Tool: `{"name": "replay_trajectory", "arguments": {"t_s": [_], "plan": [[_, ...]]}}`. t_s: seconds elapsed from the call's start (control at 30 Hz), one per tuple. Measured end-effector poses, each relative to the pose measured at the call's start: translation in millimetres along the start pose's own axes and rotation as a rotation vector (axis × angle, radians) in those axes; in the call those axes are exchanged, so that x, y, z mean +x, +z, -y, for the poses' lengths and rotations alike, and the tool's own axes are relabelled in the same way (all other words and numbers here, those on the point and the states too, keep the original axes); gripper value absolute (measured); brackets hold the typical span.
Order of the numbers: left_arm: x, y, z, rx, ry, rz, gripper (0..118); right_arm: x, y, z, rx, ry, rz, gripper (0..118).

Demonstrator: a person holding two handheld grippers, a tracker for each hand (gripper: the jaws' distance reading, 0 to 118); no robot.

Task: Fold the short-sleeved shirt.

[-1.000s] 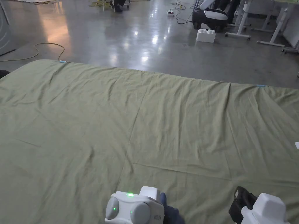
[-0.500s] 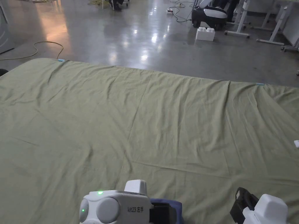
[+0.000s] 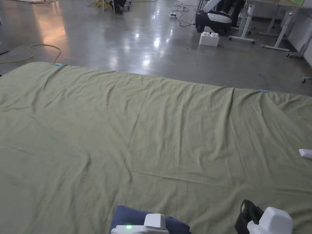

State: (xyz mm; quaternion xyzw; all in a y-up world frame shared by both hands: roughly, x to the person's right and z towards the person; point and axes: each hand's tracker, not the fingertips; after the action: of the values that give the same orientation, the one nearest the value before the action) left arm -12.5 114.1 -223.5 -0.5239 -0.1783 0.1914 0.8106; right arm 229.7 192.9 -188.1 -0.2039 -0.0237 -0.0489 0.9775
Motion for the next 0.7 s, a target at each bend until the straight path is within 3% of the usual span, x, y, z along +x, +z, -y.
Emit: {"name": "replay_trajectory", "arguments": {"t_s": [0.2, 0.4, 0.53, 0.7], "plan": [[6, 8, 10, 0.073, -0.075, -0.013, 7, -8, 7, -8, 0.049, 0.052, 0.000, 3], [5, 64, -13, 0.176, -0.156, 0.032, 7, -20, 9, -25, 0.115, 0.093, -0.013, 3], [-1, 114, -39, 0.342, -0.210, -0.013, 7, -30, 8, -40, 0.163, 0.114, -0.019, 3], [-9, 162, -61, 0.614, -0.319, -0.203, 7, -44, 7, -57, 0.225, 0.128, -0.017, 3]]}}
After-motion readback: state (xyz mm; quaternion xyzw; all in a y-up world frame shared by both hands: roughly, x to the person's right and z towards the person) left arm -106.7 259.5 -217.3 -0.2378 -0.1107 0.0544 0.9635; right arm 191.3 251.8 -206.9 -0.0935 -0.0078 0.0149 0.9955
